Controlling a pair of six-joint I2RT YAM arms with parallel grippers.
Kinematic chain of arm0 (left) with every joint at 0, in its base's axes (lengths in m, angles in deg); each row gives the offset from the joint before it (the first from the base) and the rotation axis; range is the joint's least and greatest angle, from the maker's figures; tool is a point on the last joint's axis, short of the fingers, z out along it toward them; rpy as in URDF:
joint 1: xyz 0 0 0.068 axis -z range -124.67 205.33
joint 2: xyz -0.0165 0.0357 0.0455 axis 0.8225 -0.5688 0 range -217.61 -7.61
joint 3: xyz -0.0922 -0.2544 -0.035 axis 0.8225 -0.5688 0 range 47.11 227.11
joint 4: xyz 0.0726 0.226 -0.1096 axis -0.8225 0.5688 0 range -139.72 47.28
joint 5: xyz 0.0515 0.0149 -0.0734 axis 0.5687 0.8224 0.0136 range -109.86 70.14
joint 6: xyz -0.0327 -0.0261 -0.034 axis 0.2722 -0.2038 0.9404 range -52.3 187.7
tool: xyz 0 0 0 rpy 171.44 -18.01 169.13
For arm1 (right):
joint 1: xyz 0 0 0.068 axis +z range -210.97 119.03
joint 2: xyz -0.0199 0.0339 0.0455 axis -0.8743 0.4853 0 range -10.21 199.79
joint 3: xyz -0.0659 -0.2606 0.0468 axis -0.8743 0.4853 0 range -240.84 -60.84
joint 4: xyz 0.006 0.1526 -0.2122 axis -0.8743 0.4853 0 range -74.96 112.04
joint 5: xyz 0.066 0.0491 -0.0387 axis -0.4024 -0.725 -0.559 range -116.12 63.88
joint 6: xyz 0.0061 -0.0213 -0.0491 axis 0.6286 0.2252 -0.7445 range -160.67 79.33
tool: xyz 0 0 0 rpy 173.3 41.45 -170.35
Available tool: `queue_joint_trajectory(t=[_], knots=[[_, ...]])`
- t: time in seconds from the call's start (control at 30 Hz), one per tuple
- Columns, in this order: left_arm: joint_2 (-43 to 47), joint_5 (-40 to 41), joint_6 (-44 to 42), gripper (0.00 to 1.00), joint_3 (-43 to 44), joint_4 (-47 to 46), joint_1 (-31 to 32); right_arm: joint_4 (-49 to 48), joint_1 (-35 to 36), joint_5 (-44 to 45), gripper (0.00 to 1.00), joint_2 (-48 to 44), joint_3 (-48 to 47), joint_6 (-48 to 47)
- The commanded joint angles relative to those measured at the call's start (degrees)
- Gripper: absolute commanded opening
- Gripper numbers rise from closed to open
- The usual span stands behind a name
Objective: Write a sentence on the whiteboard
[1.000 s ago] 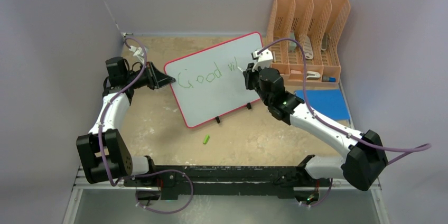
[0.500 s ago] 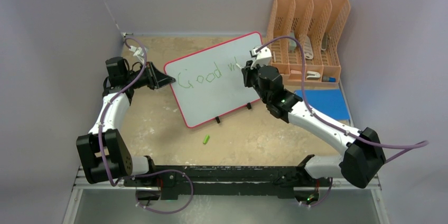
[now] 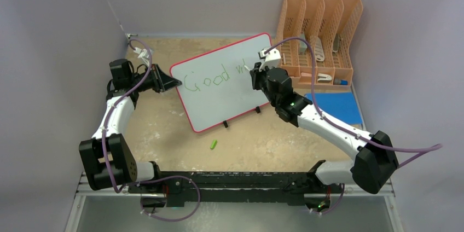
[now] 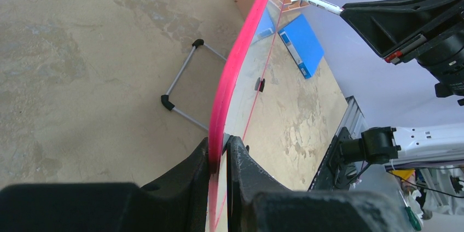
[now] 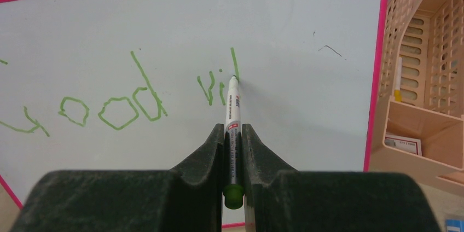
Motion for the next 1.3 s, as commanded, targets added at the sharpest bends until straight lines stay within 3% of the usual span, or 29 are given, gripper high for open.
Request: queue_joint_trajectory(t=[0.0, 1.27], knots=[[0.09, 2.79, -1.75, 0.00, 0.70, 1.28, 1.11, -2.17, -0.56, 1.94, 0.00, -0.19, -2.28, -0.94], [0.27, 3.07, -1.75, 0.00, 0.67, 1.40, 1.06, 2.06, -1.04, 0.70, 0.00, -3.24, 1.88, 2.29]])
